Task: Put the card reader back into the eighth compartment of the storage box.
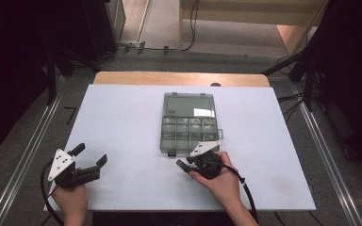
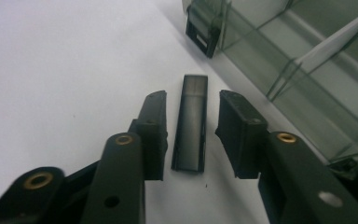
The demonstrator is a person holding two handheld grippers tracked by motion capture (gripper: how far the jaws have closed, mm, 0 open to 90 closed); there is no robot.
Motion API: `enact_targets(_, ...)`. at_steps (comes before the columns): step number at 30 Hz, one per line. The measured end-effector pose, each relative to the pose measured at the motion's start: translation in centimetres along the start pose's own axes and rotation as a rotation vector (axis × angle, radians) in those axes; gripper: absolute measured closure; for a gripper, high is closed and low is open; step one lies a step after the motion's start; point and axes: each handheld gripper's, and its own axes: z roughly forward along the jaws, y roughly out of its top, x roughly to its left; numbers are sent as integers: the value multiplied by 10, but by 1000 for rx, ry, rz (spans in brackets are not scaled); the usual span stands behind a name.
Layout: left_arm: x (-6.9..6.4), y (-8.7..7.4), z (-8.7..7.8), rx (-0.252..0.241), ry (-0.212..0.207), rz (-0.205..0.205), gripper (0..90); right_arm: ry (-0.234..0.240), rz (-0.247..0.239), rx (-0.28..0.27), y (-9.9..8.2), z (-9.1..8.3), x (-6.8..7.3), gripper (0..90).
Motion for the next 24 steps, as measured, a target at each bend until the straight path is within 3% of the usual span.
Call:
enact_targets(10,0,0,0,1,0,0,87,-30,-21,51,-6,10,5,700)
enact_targets(16,0,0,0,1,1,2,86,-44,-37,47,-7,11,6,710)
enact_targets(24,-1,0,2,16,6,16,87,-16,-29,6,-12,11,2,713)
